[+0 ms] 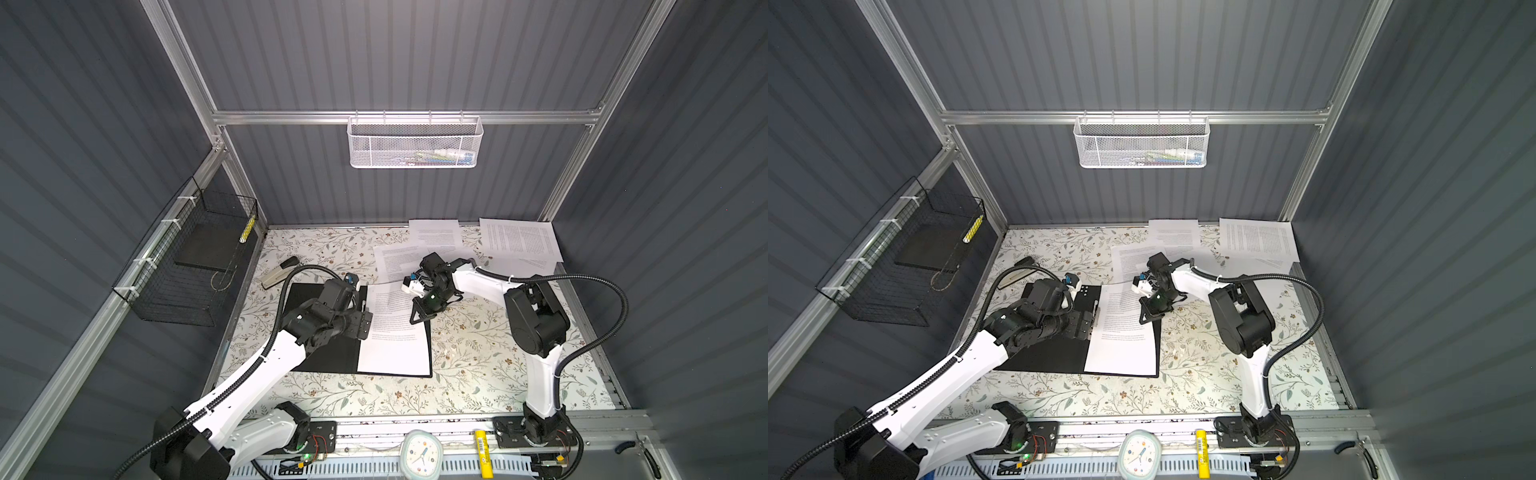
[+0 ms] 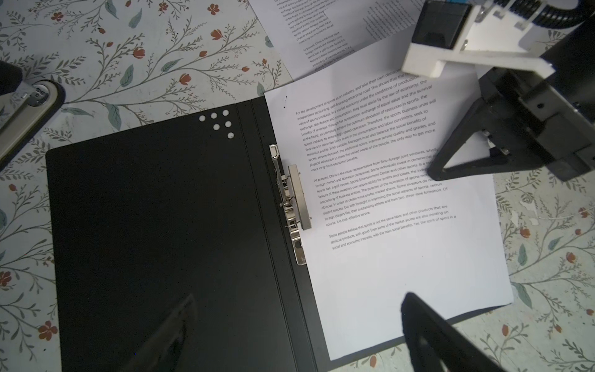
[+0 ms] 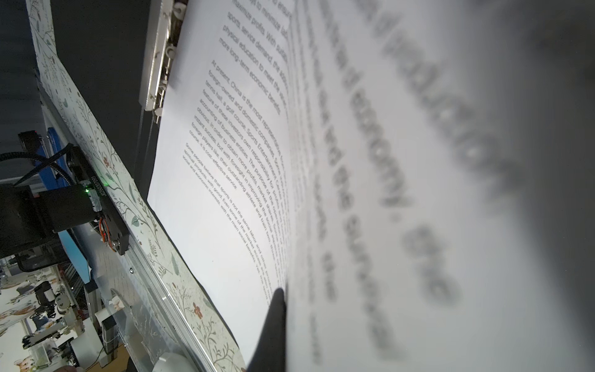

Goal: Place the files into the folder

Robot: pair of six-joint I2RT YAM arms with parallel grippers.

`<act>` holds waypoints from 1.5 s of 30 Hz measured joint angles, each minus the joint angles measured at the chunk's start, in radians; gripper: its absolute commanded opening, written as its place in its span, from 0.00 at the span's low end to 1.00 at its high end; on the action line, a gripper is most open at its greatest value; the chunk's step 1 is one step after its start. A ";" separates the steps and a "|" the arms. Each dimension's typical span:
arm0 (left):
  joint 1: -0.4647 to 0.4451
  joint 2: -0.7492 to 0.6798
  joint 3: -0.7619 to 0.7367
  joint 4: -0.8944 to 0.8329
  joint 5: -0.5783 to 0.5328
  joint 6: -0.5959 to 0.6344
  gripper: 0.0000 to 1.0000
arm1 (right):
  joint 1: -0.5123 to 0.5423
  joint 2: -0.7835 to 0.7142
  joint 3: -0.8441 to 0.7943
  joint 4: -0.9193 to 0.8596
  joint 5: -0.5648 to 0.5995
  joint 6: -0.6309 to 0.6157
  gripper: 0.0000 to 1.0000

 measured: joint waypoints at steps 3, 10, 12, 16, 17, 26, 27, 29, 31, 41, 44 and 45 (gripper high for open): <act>0.000 0.000 0.000 0.000 0.002 0.000 1.00 | 0.000 0.000 0.002 0.000 0.000 0.000 0.00; 0.000 0.000 0.000 0.000 0.003 0.002 1.00 | 0.000 0.002 0.005 -0.002 0.000 0.000 0.02; 0.000 0.000 0.000 0.000 0.004 0.002 1.00 | 0.000 0.004 0.008 -0.002 0.000 0.000 0.02; 0.000 0.000 0.000 0.000 0.004 0.002 1.00 | 0.000 0.009 0.012 -0.008 0.000 0.000 0.02; 0.000 0.000 0.000 0.000 0.004 0.002 1.00 | 0.000 0.013 0.014 -0.008 0.000 -0.001 0.02; 0.000 0.009 0.000 0.000 0.004 0.002 1.00 | 0.005 0.037 0.019 -0.016 0.004 -0.003 0.12; 0.000 0.009 0.000 0.000 0.004 0.002 1.00 | 0.005 0.037 0.019 -0.016 0.004 -0.003 0.13; 0.000 0.009 0.000 0.000 0.004 0.002 1.00 | 0.006 0.037 0.019 -0.016 0.008 -0.003 0.17; 0.000 0.009 0.000 0.000 0.005 0.002 1.00 | 0.006 0.037 0.019 -0.016 0.013 0.000 0.22; 0.000 0.009 0.000 0.000 0.007 0.002 1.00 | 0.006 0.037 0.019 -0.012 0.049 0.015 0.43; 0.000 0.010 0.000 0.000 0.007 0.002 1.00 | 0.006 0.036 0.019 -0.005 0.059 0.027 0.48; 0.000 0.011 0.000 0.000 0.007 0.002 1.00 | 0.004 0.036 0.019 -0.001 0.064 0.031 0.50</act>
